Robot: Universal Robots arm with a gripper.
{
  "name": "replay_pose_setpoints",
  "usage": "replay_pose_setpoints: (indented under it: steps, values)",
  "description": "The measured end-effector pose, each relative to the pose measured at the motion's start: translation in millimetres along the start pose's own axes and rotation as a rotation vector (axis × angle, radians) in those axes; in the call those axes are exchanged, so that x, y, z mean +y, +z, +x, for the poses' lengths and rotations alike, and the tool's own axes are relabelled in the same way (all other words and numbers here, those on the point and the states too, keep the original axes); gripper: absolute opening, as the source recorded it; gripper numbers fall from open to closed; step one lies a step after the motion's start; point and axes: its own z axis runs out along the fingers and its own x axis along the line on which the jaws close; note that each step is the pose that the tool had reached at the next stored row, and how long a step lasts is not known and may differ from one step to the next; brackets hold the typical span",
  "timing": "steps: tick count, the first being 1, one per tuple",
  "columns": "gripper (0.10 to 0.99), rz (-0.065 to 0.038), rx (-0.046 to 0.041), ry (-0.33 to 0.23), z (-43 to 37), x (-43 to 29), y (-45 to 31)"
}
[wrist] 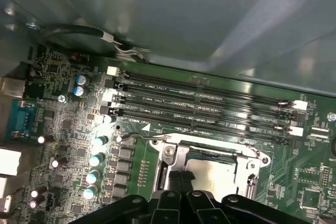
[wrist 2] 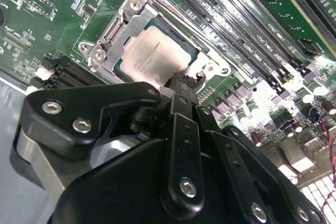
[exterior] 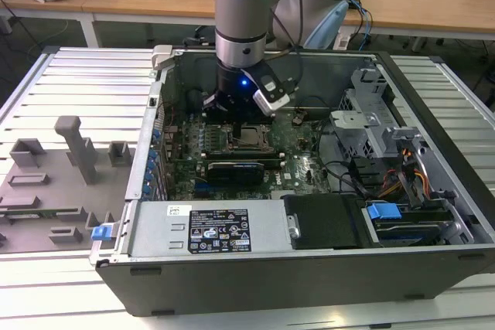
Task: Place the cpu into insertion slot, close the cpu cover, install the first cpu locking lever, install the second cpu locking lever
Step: 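Close the cpu cover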
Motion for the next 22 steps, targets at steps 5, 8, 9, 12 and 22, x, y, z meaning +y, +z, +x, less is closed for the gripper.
replay_pose_setpoints:
  steps: [5, 8, 9, 12, 22]
  values:
    - [0.106, -0.001, 0.0054, 0.000, -11.8, -2.1, 0.1]
    - [0.106, -0.001, 0.0085, 0.000, -18.3, -3.2, 0.2]
    - [0.106, -0.001, 0.0096, 0.001, -20.8, -3.6, 0.2]
    - [0.106, -0.001, 0.0101, 0.001, -21.7, -3.7, -0.4]
    - [0.106, 0.004, 0.0108, 0.000, -22.3, -2.7, -23.2]
